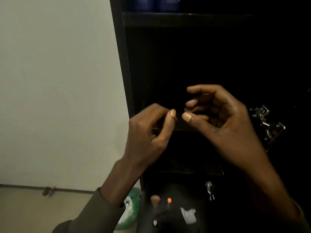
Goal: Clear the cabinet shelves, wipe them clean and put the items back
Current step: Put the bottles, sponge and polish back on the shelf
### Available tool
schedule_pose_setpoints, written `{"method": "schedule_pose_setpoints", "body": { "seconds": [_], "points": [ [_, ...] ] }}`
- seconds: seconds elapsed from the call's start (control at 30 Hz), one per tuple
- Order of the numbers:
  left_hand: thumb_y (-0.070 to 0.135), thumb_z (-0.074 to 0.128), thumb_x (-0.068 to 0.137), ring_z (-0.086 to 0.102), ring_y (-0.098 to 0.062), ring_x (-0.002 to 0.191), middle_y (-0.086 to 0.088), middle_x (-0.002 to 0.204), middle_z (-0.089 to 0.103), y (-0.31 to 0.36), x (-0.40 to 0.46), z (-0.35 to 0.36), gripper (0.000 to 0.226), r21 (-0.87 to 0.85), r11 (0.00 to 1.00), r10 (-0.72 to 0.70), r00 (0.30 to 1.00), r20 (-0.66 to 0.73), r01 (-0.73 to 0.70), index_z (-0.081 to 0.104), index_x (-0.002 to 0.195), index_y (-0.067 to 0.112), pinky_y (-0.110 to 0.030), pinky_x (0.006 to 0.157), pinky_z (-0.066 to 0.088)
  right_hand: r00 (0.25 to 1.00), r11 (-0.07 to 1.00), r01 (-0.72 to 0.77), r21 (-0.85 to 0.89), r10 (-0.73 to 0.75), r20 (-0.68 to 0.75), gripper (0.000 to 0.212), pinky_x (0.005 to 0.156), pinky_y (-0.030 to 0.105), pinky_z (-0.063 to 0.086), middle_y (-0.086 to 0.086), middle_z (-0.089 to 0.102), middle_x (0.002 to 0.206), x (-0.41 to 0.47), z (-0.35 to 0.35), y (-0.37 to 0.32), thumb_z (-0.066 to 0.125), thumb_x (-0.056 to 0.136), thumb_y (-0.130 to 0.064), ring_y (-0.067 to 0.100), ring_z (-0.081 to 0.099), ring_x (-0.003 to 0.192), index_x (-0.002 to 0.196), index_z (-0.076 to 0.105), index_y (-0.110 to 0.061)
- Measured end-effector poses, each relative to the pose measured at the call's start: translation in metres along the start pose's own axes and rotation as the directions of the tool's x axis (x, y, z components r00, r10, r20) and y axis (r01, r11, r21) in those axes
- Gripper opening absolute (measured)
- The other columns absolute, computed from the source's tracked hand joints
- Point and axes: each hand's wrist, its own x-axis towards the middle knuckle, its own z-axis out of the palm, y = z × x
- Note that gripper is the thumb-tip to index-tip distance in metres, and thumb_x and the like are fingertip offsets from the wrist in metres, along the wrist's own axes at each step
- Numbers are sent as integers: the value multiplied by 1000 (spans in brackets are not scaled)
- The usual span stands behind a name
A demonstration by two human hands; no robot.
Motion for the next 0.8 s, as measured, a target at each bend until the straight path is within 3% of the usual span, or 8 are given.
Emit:
{"method": "schedule_pose_setpoints", "body": {
  "seconds": [0.17, 0.3, 0.4, 0.53, 0.67, 0.73, 0.8],
  "points": [
    [18, 57, 97, 58, -9, 65, 2, 73, 63, -43, -97, 19, 25, 5, 969, -244, 961, 132, 246, 67, 76, 11, -23, 58, 44, 952, 952, -303, 51, 299, 66, 31, 72, 19, 51, 0, 68, 95, -48, 14, 65, 72, 85, -11, 5, 66, 85, 112, 64, -25],
    [29, 52, 98, 57, -11, 63, 4, 69, 60, -76, -174, 31, 32, 86, 898, -440, 873, 210, 432, 64, 73, 14, -38, 58, 47, 853, 857, -511, 59, 498, 152, 21, 71, 20, 51, 1, 69, 84, -92, 24, 126, 72, 85, -6, 7, 64, 75, 102, 68, -17],
    [37, 49, 97, 57, -13, 64, 3, 69, 61, -97, -212, 37, 36, 174, 834, -551, 788, 274, 523, 63, 73, 14, -39, 60, 47, 768, 783, -621, 18, 604, 213, 18, 70, 24, 51, 2, 63, 77, -120, 33, 173, 72, 84, -2, 14, 57, 69, 98, 68, -12],
    [46, 50, 90, 60, -8, 68, 5, 75, 66, -125, -254, 51, 34, 321, 751, -660, 642, 389, 577, 67, 79, 18, -34, 63, 50, 642, 663, -746, -63, 741, 197, 17, 64, 30, 53, 3, 65, 73, -158, 46, 237, 74, 82, -2, 13, 60, 61, 90, 66, -14],
    [37, 66, 83, 65, -18, 98, 0, 111, 68, -158, -286, 70, 33, 484, 681, -725, 418, 547, 549, 68, 111, 20, -26, 82, 49, 563, 580, -800, -151, 814, 144, 23, 56, 23, 49, 1, 62, 64, -182, 66, 287, 73, 80, 4, 5, 58, 52, 84, 63, -17],
    [34, 69, 81, 63, -19, 109, 0, 123, 65, -171, -299, 77, 43, 535, 688, -720, 363, 592, 491, 63, 122, 23, -25, 89, 47, 556, 572, -790, -221, 820, 135, 23, 61, 21, 47, -3, 61, 64, -192, 76, 304, 73, 78, 4, 3, 58, 56, 85, 63, -16],
    [34, 71, 78, 66, -20, 102, -1, 116, 68, -178, -308, 85, 39, 547, 694, -713, 340, 613, 469, 65, 116, 25, -28, 84, 51, 563, 571, -753, -326, 816, 130, 20, 64, 16, 46, -7, 63, 68, -201, 82, 322, 72, 76, 0, 5, 61, 63, 87, 66, -16]
  ]
}}
